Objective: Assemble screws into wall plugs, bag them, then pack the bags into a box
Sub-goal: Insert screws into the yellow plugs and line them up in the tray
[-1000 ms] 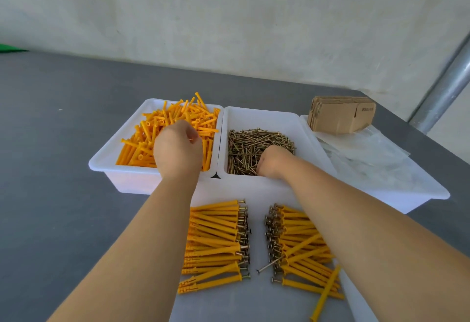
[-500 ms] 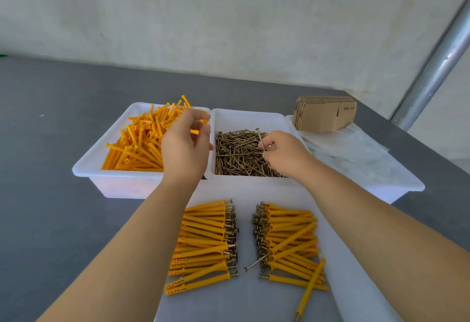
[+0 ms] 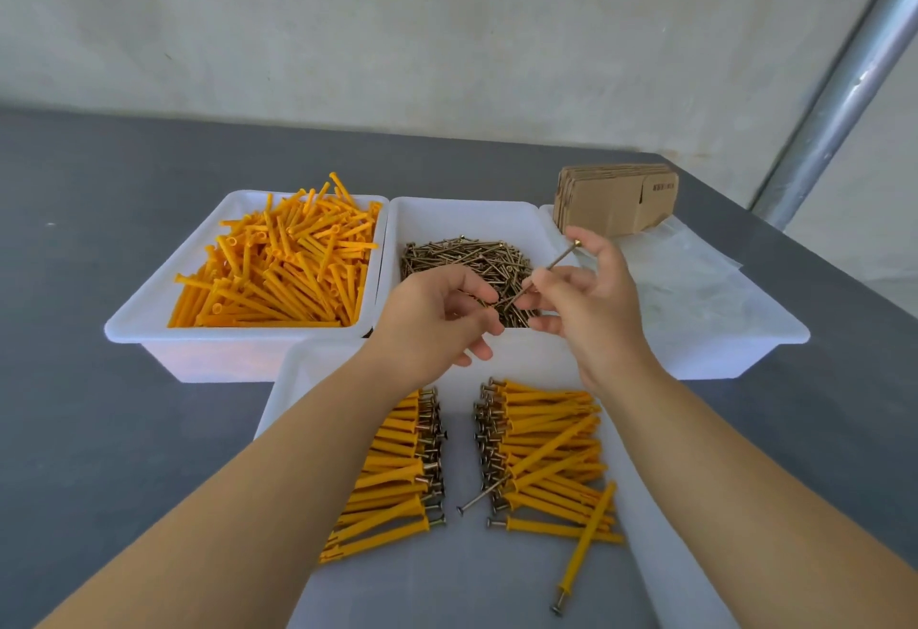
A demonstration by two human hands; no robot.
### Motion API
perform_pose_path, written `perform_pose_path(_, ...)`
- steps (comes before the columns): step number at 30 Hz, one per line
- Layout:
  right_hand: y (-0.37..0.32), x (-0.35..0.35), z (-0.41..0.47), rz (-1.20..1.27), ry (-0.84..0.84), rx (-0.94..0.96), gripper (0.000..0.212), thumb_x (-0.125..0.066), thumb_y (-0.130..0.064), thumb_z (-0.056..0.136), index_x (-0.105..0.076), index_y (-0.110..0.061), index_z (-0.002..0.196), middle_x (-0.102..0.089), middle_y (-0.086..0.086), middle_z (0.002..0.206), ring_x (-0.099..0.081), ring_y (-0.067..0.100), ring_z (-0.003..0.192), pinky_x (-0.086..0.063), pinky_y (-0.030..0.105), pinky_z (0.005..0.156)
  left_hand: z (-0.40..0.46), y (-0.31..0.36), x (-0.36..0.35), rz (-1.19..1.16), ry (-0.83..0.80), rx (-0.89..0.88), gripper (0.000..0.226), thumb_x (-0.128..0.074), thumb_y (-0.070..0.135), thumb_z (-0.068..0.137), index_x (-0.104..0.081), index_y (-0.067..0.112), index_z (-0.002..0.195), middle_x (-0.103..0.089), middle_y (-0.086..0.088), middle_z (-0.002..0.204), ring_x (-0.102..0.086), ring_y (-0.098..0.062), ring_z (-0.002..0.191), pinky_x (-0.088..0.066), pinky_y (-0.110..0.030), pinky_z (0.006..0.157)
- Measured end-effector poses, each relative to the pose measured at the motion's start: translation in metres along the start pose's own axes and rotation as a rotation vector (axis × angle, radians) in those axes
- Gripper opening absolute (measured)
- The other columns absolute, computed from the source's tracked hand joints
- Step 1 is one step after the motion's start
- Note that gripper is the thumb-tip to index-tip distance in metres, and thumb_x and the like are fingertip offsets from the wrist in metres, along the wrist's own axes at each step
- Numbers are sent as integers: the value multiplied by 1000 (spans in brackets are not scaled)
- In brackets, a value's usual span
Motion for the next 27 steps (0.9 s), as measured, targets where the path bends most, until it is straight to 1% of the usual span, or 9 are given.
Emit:
perform_pose_path(4,6,-9,-2,-97,-110,39,51,-64,-6,92,-45,-32,130,-72,1,78,-72,15,73,-55,25,59,0,-2,-4,-2,1,2,8,-64,4,92,-64,8,99,-76,-6,82,-71,-16,65,-57,-28,57)
perform_pose_path(10,2,-6,-1,-106,-27,81,51,-66,-7,91,-43,-32,129,-73,2,81,-73,14,73,-57,24,59,1,-2,-4,-48,-10,11,5,-65,4,92,-63,7,96,-76,-7,83,-72,-18,67,-57,-30,59)
perform_pose_path(12,0,-8,-4,-126,-44,97,49,-66,-7,91,-45,-31,128,-73,3,81,-73,15,74,-58,25,60,1,-3,-4,-55,-5,13,5,-64,4,93,-63,6,97,-76,-7,83,-72,-18,67,-58,-32,60)
perform_pose_path(14,-3,-14,-10,-167,-100,125,40,-67,-7,90,-54,-26,123,-73,3,81,-72,13,74,-57,23,61,1,-3,-4,-82,15,9,6,-63,4,94,-62,5,100,-76,-7,83,-72,-18,66,-58,-31,59)
perform_pose_path(17,-9,-24,-16,-193,-182,209,17,-63,-9,94,-72,-18,106,-74,-3,84,-70,4,74,-53,15,61,1,-2,1,-99,68,-8,9,-63,7,94,-62,7,103,-76,-5,81,-72,-18,65,-58,-29,57)
perform_pose_path(20,-11,-27,-18,-215,-221,241,19,-61,-13,95,-74,-23,105,-75,-5,90,-69,3,83,-54,17,66,0,-1,8,-68,126,-38,9,-66,10,93,-63,9,101,-76,-1,77,-71,-16,62,-57,-25,54)
perform_pose_path(22,-11,-28,-18,-289,-242,284,23,-67,-11,91,-74,-23,109,-74,-8,96,-69,5,87,-54,18,69,1,0,13,-42,132,-48,10,-67,13,93,-63,8,101,-73,1,67,-65,-11,53,-53,-23,50)
perform_pose_path(24,-14,-30,-19,-430,-242,378,26,-74,-13,86,-74,-24,110,-72,-10,98,-66,8,86,-51,18,67,2,0,15,-1,100,-41,9,-65,15,94,-62,9,100,-67,2,55,-57,-7,48,-48,-22,49)
perform_pose_path(27,-22,-34,-23,-616,-256,555,25,-77,-18,84,-75,-21,109,-70,-8,95,-63,8,79,-44,17,65,2,-1,18,24,17,3,8,-61,16,96,-57,11,101,-62,-2,54,-52,-14,50,-43,-26,49)
Point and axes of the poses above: each hand's wrist, its own z-axis towards the middle knuckle, its own x-axis out of the back of the hand, y = z × x, the point moved 6 cm from there along z, towards the middle knuckle
